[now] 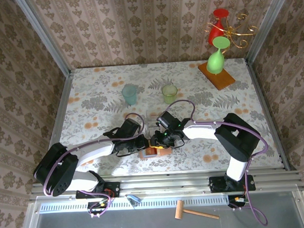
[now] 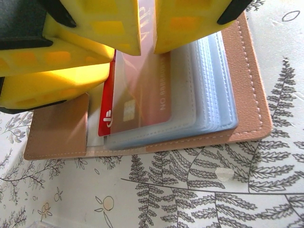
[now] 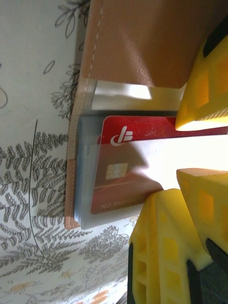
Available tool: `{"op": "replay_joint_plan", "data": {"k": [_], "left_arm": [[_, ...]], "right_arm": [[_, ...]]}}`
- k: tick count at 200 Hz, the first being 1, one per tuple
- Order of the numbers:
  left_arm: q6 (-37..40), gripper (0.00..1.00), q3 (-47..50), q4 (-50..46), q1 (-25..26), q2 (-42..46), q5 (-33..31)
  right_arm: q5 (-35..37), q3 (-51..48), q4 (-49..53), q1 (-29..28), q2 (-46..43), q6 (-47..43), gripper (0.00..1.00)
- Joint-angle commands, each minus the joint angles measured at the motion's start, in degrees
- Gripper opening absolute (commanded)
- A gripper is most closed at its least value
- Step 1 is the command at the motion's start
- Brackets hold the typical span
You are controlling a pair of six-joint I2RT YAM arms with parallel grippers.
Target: Take the credit cards out of the card holder
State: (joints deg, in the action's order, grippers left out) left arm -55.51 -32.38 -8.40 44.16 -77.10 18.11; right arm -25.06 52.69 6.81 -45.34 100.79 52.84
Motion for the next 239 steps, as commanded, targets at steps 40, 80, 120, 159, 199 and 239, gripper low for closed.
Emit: {"op": "replay_joint_plan", "data": {"k": [40,80,120,159,199,239], "left_arm": [[1.17,0.16,0.83,-1.00,-0.31,-0.24,0.08],[1.19,0.16,0.61,-1.17,-0.39,0.12,0.00],[1.30,0.16,0.13,-1.96,-0.36,1.29,-0.09],[1.84,0.15,-0.29,-3.99,-0.37,2.92,-0.75],[2.77,0.14,-0.67,-4.10,-0.31,2.06,0.25],[2.61,0.14,-0.15,-2.88,-0.26,-0.49,0.88]], "right_arm": [[3.97,1.13,4.95,0.27,-2.17,-1.87,0.30],[4.46,0.31,3.70,0.58,-4.99,-1.76,0.30],[3.92,-1.15,3.11,1.68,-6.10,-1.96,0.30],[1.77,-3.32,1.11,3.38,-5.68,-2.04,0.30],[-1.90,-5.32,-3.83,4.30,-4.64,-1.09,0.30],[-2.84,-5.84,-5.34,4.54,-3.41,-0.77,0.30]]}}
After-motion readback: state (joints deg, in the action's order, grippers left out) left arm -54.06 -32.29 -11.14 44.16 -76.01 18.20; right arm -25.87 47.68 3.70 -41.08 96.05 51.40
